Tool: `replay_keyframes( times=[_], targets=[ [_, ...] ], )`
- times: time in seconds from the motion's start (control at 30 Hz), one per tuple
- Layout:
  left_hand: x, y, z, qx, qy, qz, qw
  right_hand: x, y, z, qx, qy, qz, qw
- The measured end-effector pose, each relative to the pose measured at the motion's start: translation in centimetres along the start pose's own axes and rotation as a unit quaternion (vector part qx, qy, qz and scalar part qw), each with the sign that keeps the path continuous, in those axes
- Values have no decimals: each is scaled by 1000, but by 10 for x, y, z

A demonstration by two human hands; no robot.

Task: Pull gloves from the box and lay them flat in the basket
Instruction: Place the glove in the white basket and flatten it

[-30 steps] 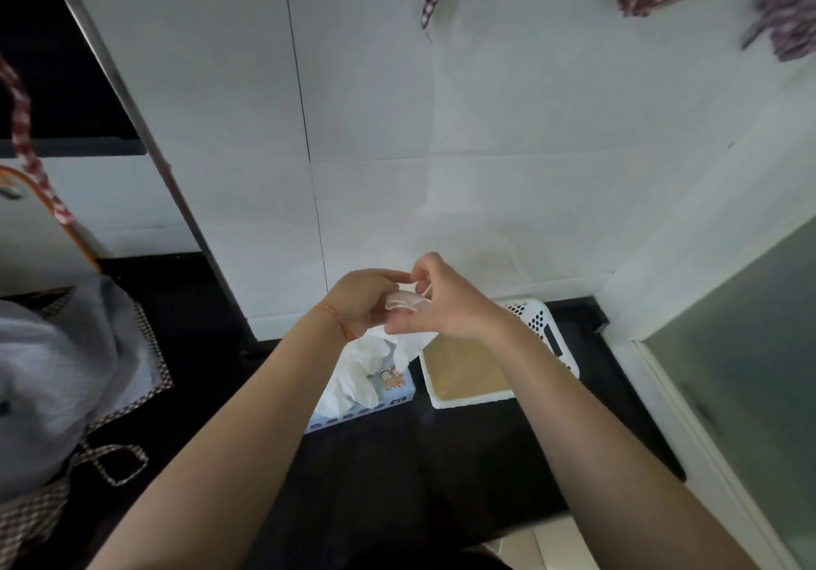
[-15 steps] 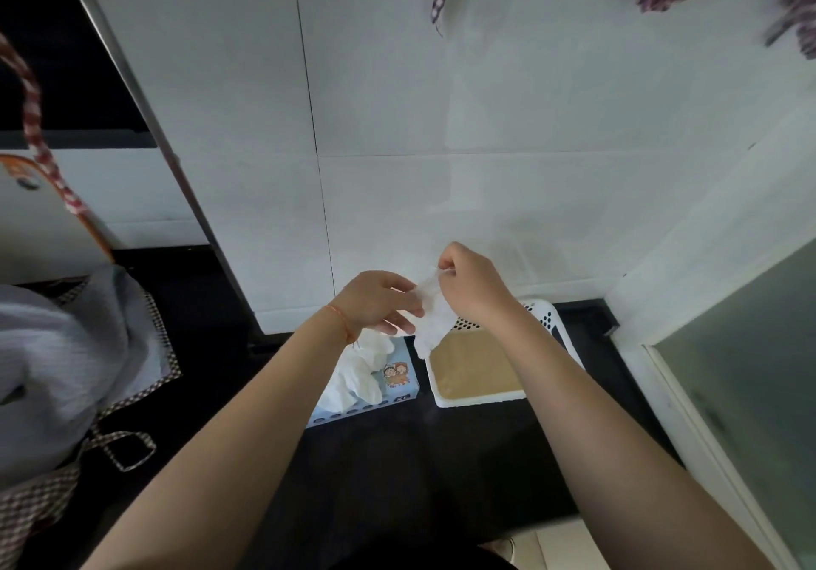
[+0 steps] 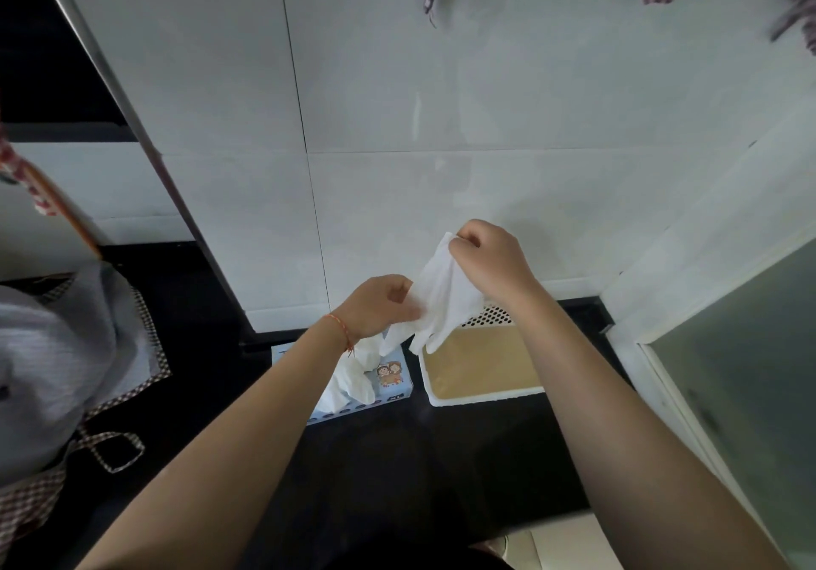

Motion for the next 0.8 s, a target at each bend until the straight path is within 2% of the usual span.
replay_keyframes(
  times=[0.13,0.27,0.33,0.4,0.53,0.67,0.8],
  targets=[
    [2,3,18,18,-55,1,998,3,-4,-15,14,31,-21,999],
    [-3,-9,23,-44,-63,-3,997,8,3,-35,19,89,17,996],
    [-5,-14,25,-90,-63,20,994,6,9,-53,108,162,68,978],
    [-4,-17,27,-102,-71,42,991,1,15,-72,217,219,122,943],
    [20,-4,37,71,-85,57,992,-3,26,-123,263,274,153,912],
    [53,40,53,240,-82,105,962,-8,35,-183,133,306,115,936],
    [80,73,50,330,-65,107,936,-5,29,-208,101,272,94,952]
  ],
)
Point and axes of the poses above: each hand's wrist, its own x-axis towards the middle knuckle, its own y-axis out of the palm, z = x × y, the point moved 5 cm from there along x, towards the middle knuckle, and after that the axes turned 1 degree about -z, right-handed, at the moved point
